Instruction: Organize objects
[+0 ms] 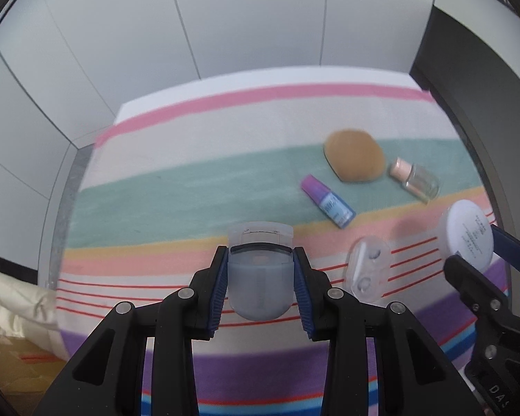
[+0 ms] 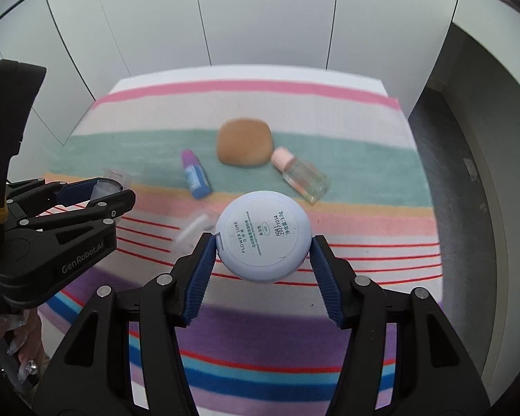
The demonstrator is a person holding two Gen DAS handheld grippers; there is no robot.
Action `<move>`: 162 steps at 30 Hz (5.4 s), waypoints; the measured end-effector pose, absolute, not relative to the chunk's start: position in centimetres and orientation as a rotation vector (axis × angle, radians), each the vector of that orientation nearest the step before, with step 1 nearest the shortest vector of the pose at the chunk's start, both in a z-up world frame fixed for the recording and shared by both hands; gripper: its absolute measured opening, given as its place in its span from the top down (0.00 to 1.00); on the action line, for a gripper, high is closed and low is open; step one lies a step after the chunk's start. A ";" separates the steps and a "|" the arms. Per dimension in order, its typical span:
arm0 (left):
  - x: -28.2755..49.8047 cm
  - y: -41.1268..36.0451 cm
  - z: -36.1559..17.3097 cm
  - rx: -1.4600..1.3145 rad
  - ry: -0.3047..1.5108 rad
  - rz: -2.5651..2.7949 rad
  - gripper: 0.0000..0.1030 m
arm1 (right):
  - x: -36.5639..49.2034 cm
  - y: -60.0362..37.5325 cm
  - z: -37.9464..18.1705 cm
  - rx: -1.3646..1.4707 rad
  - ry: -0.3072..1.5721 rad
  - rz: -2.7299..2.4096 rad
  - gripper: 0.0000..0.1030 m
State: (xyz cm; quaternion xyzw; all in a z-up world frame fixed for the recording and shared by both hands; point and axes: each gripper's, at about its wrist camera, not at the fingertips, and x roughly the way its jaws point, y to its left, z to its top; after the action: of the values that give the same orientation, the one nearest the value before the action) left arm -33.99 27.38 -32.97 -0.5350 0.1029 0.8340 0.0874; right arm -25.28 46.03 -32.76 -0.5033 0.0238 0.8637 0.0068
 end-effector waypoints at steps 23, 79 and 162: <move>-27.6 23.1 -9.2 -1.384 0.192 2.749 0.65 | -21.5 41.0 -9.1 -1.283 0.047 2.919 0.43; -2.6 13.7 -6.7 -1.332 0.265 2.560 0.65 | 5.3 40.4 -6.1 -1.262 0.075 2.871 0.43; -8.8 -24.5 -16.5 -1.867 -0.350 3.025 0.64 | -12.7 -7.3 -18.9 -1.996 -0.663 3.217 0.43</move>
State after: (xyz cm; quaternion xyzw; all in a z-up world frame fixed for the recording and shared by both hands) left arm -8.78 -24.49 -16.46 -0.5107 -0.0958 0.8273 -0.2136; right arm -12.69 -7.32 -18.89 -0.4877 -0.1620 0.7861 -0.3436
